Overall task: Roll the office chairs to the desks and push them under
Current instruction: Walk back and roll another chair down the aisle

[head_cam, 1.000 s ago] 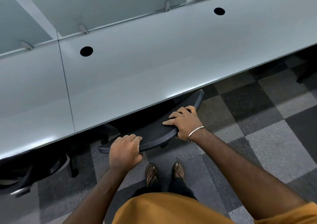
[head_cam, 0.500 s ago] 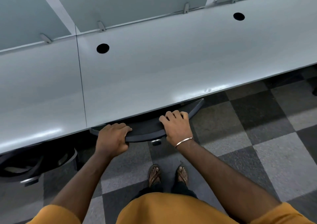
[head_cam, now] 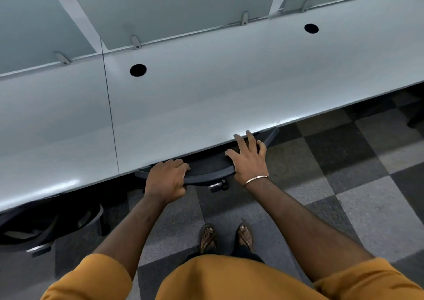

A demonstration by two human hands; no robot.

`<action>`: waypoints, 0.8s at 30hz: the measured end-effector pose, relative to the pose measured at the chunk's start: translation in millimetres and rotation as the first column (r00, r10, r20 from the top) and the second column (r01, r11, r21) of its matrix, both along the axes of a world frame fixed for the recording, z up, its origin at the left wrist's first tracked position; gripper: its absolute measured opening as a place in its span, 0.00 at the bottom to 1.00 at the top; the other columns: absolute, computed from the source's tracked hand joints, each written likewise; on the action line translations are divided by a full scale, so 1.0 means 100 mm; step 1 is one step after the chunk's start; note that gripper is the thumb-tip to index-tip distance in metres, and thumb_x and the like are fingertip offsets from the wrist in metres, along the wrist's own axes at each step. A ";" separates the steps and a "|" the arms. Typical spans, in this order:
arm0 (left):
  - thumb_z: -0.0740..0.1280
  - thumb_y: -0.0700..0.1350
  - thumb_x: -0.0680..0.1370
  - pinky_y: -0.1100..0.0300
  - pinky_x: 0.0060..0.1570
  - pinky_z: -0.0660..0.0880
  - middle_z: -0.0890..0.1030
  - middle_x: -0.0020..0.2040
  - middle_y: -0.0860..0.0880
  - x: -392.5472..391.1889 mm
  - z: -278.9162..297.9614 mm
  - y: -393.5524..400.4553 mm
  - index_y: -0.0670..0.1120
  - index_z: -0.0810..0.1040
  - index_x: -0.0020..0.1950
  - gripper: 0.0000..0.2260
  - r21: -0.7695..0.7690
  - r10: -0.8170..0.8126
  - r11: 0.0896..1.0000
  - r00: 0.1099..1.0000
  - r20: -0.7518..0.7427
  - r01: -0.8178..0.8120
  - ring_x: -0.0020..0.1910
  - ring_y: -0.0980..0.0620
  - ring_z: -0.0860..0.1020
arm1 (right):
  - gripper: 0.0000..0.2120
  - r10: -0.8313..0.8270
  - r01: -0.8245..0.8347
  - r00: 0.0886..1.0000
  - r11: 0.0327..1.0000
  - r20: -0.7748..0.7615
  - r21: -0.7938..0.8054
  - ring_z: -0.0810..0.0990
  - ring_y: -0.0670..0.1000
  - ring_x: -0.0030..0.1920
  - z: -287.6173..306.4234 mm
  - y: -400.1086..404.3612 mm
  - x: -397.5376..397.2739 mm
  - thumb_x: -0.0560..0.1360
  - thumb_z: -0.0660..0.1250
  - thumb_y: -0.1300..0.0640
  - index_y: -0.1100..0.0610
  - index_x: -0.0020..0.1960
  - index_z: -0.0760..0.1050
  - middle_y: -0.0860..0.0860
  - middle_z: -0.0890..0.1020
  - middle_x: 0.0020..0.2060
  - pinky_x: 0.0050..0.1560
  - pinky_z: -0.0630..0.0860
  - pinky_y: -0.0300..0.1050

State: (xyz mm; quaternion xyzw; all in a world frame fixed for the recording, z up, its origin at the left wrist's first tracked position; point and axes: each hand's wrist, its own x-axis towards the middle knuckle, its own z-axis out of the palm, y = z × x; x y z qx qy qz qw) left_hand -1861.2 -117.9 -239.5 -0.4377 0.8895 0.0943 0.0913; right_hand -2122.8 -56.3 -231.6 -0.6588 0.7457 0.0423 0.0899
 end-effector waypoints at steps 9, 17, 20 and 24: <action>0.77 0.48 0.62 0.54 0.44 0.73 0.83 0.49 0.55 0.06 0.06 0.12 0.53 0.83 0.60 0.25 -0.034 0.099 0.994 0.994 -0.053 -0.101 0.45 0.49 0.81 | 0.49 -0.176 0.194 0.974 0.973 0.141 -0.126 0.49 0.64 0.82 -0.01 0.24 0.20 0.60 0.77 0.62 0.50 0.79 0.66 0.61 0.58 0.81 0.82 0.50 0.61; 0.78 0.48 0.63 0.46 0.58 0.71 0.82 0.55 0.51 0.01 0.03 0.46 0.51 0.79 0.65 0.30 -0.070 0.158 0.982 0.971 -0.181 -0.173 0.53 0.44 0.79 | 0.56 -0.105 0.137 0.967 0.983 0.233 -0.126 0.36 0.58 0.83 -0.03 0.74 0.21 0.67 0.74 0.58 0.50 0.85 0.44 0.55 0.41 0.84 0.79 0.59 0.63; 0.76 0.52 0.68 0.45 0.64 0.69 0.80 0.60 0.50 -0.06 0.03 0.59 0.49 0.76 0.70 0.31 -0.120 0.108 0.984 0.973 -0.202 -0.134 0.59 0.45 0.78 | 0.54 -0.079 0.109 0.965 0.988 0.250 -0.109 0.36 0.57 0.83 0.00 0.76 0.15 0.68 0.74 0.58 0.49 0.85 0.45 0.53 0.41 0.84 0.80 0.58 0.62; 0.74 0.54 0.71 0.44 0.72 0.65 0.73 0.74 0.47 -0.13 0.06 0.73 0.47 0.65 0.81 0.40 -0.150 0.074 0.983 0.980 -0.182 -0.102 0.72 0.45 0.71 | 0.53 -0.069 0.089 0.969 0.993 0.238 -0.074 0.34 0.56 0.82 0.02 0.80 0.15 0.71 0.72 0.56 0.50 0.85 0.41 0.53 0.36 0.83 0.82 0.52 0.60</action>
